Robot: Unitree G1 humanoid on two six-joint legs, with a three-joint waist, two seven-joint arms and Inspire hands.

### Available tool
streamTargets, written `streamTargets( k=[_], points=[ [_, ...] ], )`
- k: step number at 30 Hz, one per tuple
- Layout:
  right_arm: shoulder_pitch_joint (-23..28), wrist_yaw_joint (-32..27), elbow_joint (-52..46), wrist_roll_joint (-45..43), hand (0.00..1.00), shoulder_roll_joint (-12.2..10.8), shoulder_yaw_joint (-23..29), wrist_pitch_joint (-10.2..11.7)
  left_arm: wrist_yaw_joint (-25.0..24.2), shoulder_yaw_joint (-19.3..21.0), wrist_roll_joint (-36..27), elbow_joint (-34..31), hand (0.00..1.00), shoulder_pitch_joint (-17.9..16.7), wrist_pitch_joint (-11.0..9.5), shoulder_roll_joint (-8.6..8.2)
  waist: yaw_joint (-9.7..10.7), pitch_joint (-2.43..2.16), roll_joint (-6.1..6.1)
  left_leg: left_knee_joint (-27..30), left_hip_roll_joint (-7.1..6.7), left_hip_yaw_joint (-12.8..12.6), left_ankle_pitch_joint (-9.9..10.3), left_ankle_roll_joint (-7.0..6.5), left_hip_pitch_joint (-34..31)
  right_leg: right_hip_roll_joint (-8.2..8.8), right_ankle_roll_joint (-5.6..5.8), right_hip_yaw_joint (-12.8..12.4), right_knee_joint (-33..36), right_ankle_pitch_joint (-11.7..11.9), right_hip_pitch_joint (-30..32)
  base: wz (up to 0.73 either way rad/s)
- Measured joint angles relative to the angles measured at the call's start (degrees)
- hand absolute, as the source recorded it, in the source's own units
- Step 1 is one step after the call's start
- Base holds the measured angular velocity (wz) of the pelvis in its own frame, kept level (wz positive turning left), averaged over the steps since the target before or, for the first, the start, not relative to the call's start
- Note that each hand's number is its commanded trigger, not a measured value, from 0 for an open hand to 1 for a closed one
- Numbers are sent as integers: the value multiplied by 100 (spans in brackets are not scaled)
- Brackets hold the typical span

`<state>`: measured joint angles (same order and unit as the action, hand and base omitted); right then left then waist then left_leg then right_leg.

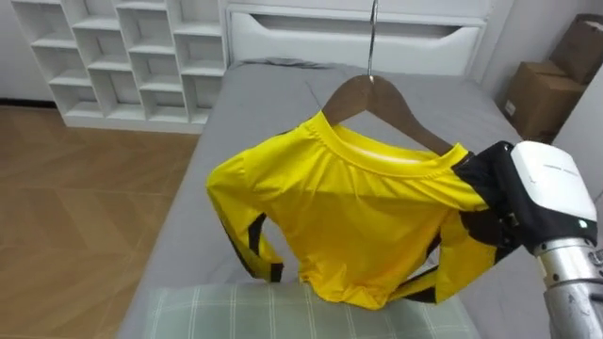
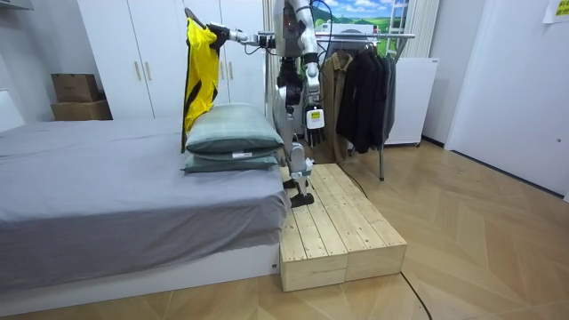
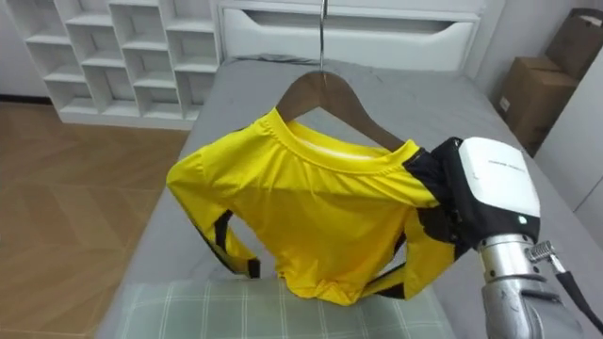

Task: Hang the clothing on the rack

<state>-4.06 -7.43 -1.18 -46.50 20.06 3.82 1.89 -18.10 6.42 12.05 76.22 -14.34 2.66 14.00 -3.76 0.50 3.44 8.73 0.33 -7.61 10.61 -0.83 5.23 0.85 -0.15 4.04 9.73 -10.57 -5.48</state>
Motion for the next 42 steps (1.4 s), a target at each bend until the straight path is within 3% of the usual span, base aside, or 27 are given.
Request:
streamTargets(
  k=[8,15,20,22,23,25,26,28,30,34,39,42],
  points=[
    [1,-53,-525,-115,100,4,301,62,-9,14,0,16,0,129,20,-11,116,-22,26,9,-20,-113,1,-5,-1,17,1,-94,3,-17,35,-7],
    [153,-251,-673,-115,100,4,555,75,17,5,234,-81,0,200,72,-16,369,-33,48,11,-11,-198,5,-10,9,15,-1,-169,18,-16,68,-7],
    [385,-273,-654,-74,100,4,551,195,235,-176,226,-88,0,389,28,-8,356,-9,38,14,81,-607,8,-11,36,1,-1,-399,219,-16,283,-39],
    [492,-281,-627,-76,100,-26,532,221,394,-211,223,-87,0,498,-18,-10,333,5,16,73,153,-903,128,-9,104,-52,-2,-504,331,-16,380,-60],
    [509,-281,-627,-74,100,-26,513,234,426,-219,221,-90,0,532,-27,-14,313,6,-1,73,191,-1010,172,2,137,-76,-5,-449,379,-14,424,-91],
    [554,-340,-621,-74,100,-51,350,238,607,-287,187,-88,0,535,-10,-17,197,16,-38,112,298,-1543,304,39,296,-55,-58,49,553,18,585,-119],
    [558,-348,-622,-85,100,-71,308,234,644,-321,183,-87,0,534,-1,-13,190,19,-41,114,312,-1651,327,51,328,-18,-69,222,612,25,629,-113],
    [558,-380,-623,-151,100,-209,237,234,687,-326,197,-80,0,583,142,-11,176,23,-46,124,397,-2160,416,81,397,108,-175,1221,729,88,816,-107],
    [559,-381,-622,-135,100,-277,229,234,732,-326,206,-78,0,607,242,-15,199,24,-49,184,434,-2396,465,94,397,136,-265,1618,725,142,873,-78],
    [566,-384,-625,-101,100,-312,224,233,751,-340,218,-78,0,612,419,-16,352,21,-45,305,509,-2699,584,131,385,11,-292,1368,710,182,973,-40],
    [564,-304,-656,-81,100,-314,140,242,751,-447,208,-79,0,601,539,-19,344,8,-22,423,550,-2938,585,147,435,-64,-295,1165,705,180,1028,-29],
    [575,-156,-716,-81,100,-313,-15,241,761,-450,225,-82,0,508,602,-27,343,2,26,767,630,-2994,586,149,432,-90,-372,1190,738,151,1011,-46]
  ],
)
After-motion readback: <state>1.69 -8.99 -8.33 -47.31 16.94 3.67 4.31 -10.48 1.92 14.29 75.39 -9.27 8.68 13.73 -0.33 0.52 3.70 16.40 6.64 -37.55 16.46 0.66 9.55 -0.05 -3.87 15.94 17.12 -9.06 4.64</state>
